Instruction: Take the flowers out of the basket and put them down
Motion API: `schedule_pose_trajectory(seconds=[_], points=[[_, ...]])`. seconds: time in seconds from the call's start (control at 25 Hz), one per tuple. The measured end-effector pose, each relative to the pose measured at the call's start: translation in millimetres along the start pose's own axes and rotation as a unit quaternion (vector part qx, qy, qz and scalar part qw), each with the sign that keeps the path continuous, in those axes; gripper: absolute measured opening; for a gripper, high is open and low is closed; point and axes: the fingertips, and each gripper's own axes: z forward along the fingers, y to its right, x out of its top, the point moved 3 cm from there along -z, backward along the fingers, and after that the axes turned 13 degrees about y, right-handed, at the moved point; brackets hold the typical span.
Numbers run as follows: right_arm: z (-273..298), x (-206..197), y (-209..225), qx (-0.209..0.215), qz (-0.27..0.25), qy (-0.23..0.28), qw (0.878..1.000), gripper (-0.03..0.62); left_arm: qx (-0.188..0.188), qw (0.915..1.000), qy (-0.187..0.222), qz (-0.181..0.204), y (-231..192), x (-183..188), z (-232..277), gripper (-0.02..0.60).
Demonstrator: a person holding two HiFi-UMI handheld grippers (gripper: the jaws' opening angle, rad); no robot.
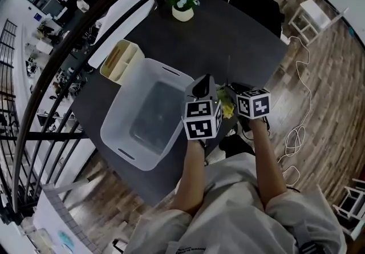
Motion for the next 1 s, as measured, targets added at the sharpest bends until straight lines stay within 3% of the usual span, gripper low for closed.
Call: schedule_pose_trajectory(seconds=[0.04, 0.28, 0.56, 0.76, 1.0], points=[[2, 1, -1, 0.001, -0.001, 0.003, 1.000, 0.157, 0.001, 1.0000, 0.001, 0.004, -2, 1, 0, 0.002], [-8, 6, -9, -0.013, -0.010, 0.024, 1.000, 0.160, 0.002, 0.9999, 0.006, 0.010, -6, 9, -13, 0.002], [-55, 8, -30, -0.044, -0.036, 0.093, 0.994, 0.158, -0.013, 0.9997, 0.018, 0.013, 4, 18, -51, 0.002], [-89, -10, -39, -0.065, -0.044, 0.121, 0.990, 0.158, -0.024, 0.9993, 0.006, 0.027, 20, -1, -79, 0.002], [-98, -13, -45, -0.043, -0.062, 0.138, 0.988, 0.156, 0.008, 0.9995, -0.002, 0.030, 20, -25, -96, 0.003]])
